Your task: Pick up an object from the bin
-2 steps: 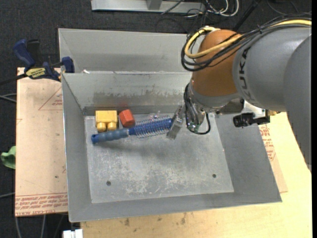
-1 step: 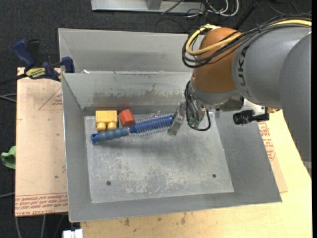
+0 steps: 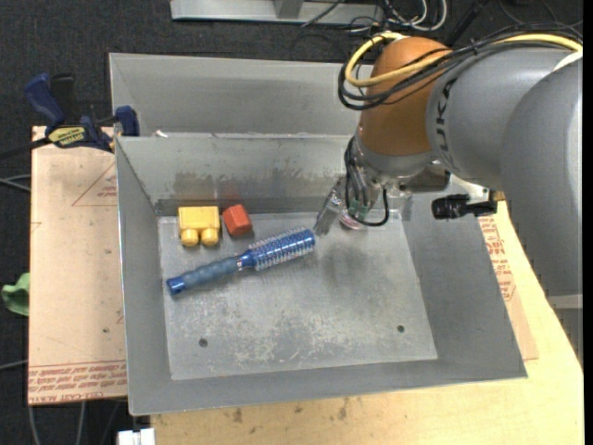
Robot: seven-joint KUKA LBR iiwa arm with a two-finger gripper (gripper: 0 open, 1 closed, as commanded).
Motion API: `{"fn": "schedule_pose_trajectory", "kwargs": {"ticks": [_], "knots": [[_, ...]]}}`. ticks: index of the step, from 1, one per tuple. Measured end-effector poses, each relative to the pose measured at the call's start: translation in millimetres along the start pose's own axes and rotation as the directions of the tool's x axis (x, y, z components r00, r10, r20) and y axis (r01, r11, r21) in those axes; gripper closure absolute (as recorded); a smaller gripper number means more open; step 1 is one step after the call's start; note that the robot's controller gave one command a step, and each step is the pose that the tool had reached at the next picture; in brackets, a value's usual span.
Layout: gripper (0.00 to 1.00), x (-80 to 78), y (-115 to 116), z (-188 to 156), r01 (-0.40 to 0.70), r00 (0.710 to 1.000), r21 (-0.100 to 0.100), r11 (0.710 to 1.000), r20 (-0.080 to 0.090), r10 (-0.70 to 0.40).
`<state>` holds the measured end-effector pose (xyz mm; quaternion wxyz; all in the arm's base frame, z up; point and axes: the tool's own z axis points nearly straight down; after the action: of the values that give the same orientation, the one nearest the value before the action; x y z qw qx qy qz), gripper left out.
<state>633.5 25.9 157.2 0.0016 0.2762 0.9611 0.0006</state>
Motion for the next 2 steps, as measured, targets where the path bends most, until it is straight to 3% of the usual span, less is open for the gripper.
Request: {"fn": "schedule_pose_trajectory", "kwargs": {"ticks": [1,2], "knots": [[0.0,0.6,0,-1,0.001,1.0,0.001,1.0,0.0,-0.001],[0.0,48.4,-4,89,0.339,0.941,0.0,0.941,-0.006,-0.339]]}}
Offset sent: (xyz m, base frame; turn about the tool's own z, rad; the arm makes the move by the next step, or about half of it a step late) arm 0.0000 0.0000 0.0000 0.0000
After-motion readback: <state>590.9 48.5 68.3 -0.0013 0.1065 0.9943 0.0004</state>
